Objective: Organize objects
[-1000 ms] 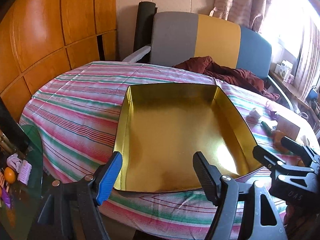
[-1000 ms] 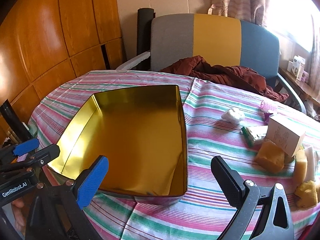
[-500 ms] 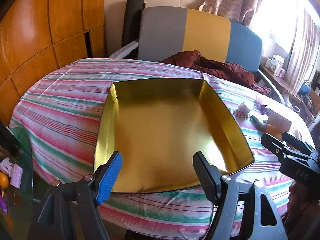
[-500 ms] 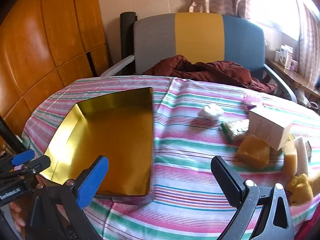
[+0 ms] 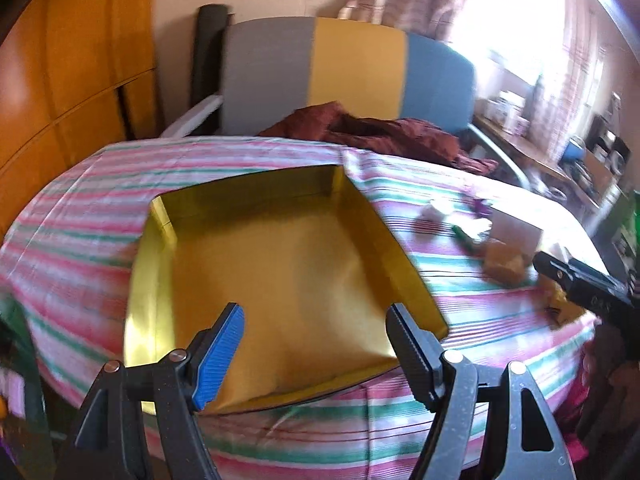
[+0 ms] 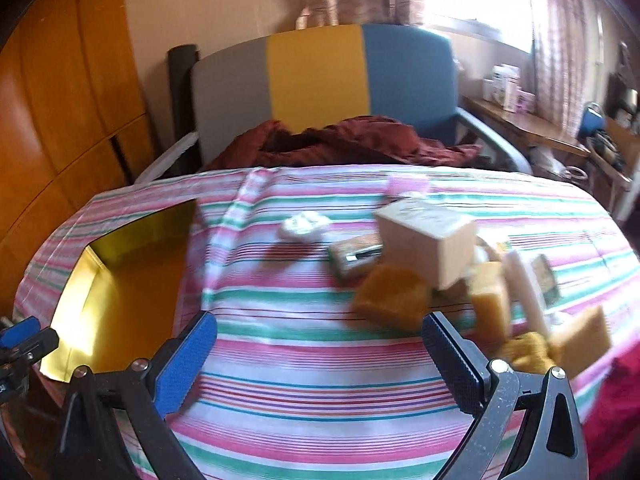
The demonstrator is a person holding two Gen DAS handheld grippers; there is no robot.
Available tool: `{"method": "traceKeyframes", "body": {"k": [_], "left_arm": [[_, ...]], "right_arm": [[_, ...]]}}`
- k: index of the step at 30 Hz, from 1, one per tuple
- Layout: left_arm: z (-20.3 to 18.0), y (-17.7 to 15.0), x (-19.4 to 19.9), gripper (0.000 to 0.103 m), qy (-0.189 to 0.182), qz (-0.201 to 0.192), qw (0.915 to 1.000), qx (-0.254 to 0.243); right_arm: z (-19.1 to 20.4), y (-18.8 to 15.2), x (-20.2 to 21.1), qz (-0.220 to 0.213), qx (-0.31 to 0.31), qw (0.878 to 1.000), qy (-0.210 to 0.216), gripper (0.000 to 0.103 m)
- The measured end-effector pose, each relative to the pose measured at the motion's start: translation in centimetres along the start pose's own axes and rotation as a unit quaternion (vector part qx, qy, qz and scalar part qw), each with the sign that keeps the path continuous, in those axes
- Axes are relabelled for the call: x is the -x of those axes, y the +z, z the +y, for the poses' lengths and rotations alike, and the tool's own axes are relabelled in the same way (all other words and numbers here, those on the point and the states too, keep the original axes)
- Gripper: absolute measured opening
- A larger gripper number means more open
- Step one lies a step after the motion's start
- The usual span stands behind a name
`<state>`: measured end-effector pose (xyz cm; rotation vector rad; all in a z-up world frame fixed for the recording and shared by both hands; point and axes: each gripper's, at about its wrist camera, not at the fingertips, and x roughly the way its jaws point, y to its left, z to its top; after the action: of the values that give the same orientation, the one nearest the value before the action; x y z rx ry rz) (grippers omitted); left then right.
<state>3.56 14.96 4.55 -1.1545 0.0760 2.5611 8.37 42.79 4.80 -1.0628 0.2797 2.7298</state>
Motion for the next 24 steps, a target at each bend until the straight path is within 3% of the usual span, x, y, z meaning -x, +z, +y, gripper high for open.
{"method": "traceKeyframes", "body": {"k": [4, 6, 8, 14, 20, 24], "left_arm": [[-2.6, 1.0, -0.6, 0.075, -0.063, 0.011, 0.9973, -0.035], [-4.4, 1.4, -0.9, 0.082, -0.086, 0.011, 0.9942, -0.063], [-6.1, 1.7, -0.9, 0.083, -0.113, 0.012, 0.9901, -0.082], [-11.7, 3.6, -2.6, 0.086, -0.158, 0.024, 0.9792, -0.125], [-16.1, 6.7, -7.2, 0.090, -0.262, 0.123, 0.9560, -0.046], [-19.0, 9.6, -10.3, 0.092, -0.275, 0.171, 0.9461, -0.005]], "right_arm": [[-4.5, 0.8, 0.9, -0.003, -0.031, 0.999, -0.037, 0.103], [-6.7, 1.2, 1.3, -0.006, -0.048, 0.997, -0.053, 0.103], [-8.9, 1.5, 1.8, -0.008, -0.065, 0.996, -0.068, 0.103], [-15.5, 2.3, 2.4, -0.006, -0.115, 0.989, -0.091, 0.103], [-19.8, 2.2, 2.2, -0.023, -0.151, 0.982, -0.109, 0.103], [-21.1, 1.7, 2.3, -0.028, -0.163, 0.980, -0.111, 0.103]]}}
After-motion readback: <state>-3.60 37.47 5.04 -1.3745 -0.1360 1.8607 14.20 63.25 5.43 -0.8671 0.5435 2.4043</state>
